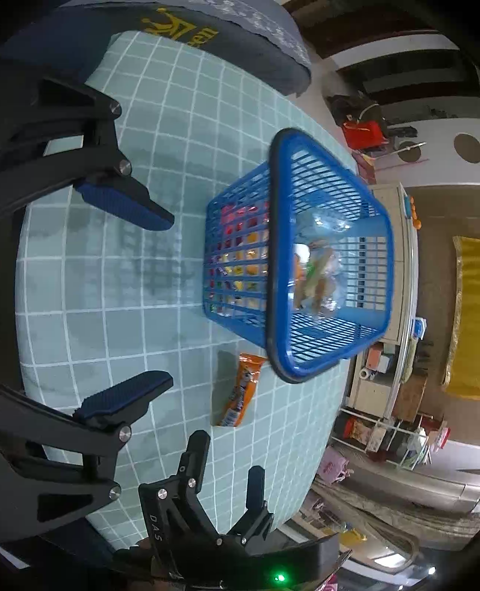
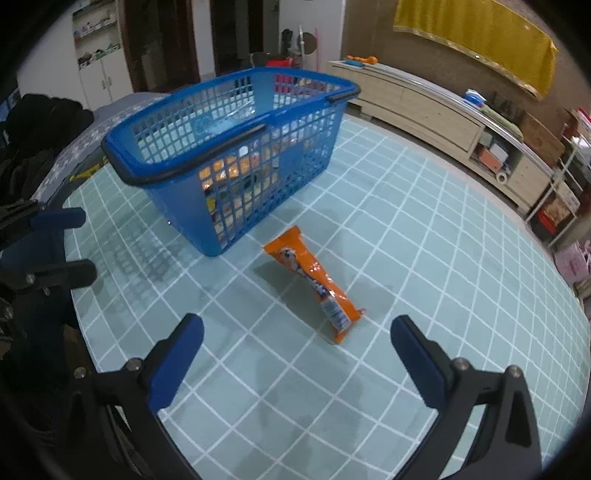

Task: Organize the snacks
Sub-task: 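Move the right gripper toward the orange stick snack beside the basket, then grasp the orange stick snack with the right gripper and lift it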

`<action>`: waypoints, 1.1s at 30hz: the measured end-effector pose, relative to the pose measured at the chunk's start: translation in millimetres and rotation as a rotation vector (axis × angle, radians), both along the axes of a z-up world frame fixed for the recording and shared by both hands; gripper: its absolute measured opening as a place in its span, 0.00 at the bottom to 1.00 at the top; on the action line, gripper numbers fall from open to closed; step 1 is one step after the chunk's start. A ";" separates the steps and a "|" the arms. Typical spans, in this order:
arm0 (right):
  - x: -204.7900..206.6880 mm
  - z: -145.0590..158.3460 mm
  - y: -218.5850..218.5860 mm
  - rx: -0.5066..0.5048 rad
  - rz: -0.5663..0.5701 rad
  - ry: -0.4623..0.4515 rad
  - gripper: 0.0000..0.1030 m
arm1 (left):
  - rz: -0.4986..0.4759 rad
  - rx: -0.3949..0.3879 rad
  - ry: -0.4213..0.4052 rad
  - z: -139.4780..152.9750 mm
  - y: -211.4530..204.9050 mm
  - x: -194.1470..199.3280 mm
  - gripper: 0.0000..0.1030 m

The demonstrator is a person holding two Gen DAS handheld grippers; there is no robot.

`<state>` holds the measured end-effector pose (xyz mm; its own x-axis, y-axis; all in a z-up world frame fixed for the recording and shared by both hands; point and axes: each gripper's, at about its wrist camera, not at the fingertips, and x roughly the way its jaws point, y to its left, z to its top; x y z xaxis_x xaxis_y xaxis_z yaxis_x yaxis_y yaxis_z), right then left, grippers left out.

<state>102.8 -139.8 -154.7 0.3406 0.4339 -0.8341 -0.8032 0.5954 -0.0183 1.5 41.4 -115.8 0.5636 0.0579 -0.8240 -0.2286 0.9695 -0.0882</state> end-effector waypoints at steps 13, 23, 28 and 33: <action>21.3 -36.5 24.8 -0.061 0.121 0.005 0.67 | 0.051 -0.007 0.042 -30.5 -12.8 16.0 0.75; 38.6 -48.6 29.3 -0.074 0.121 0.016 0.50 | 0.078 -0.022 0.049 -43.6 -8.8 21.3 0.75; 39.0 -53.5 27.4 -0.092 0.122 0.034 0.24 | 0.080 -0.019 0.043 -41.5 -10.9 19.0 0.75; 19.4 -50.7 23.2 -0.097 0.151 0.022 0.21 | 0.084 -0.029 0.033 -38.8 -7.8 11.2 0.75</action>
<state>122.2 -116.7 -205.4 0.2584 0.3963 -0.8810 -0.8844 0.4640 -0.0507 12.6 33.6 -154.7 0.5299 0.0797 -0.8443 -0.3125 0.9439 -0.1070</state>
